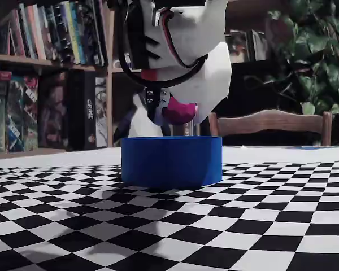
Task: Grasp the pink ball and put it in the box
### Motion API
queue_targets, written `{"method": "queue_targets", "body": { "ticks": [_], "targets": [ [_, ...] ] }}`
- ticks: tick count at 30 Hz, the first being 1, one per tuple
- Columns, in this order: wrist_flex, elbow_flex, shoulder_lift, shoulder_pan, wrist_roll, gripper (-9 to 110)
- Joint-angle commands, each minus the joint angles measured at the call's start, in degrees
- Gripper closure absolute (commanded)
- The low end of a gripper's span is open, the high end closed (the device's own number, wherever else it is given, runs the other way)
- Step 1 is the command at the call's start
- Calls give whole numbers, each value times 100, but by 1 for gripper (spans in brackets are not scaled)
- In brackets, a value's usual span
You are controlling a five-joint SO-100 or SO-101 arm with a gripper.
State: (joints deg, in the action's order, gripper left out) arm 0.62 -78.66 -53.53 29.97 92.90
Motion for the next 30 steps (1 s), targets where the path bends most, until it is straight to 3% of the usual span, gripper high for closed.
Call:
{"method": "queue_targets", "body": {
  "ticks": [1,28,30],
  "targets": [
    [18,281,-18,35,-53,101],
    [0,360,70,79,-53,101],
    [-9,360,79,88,-53,95]
  ]
}}
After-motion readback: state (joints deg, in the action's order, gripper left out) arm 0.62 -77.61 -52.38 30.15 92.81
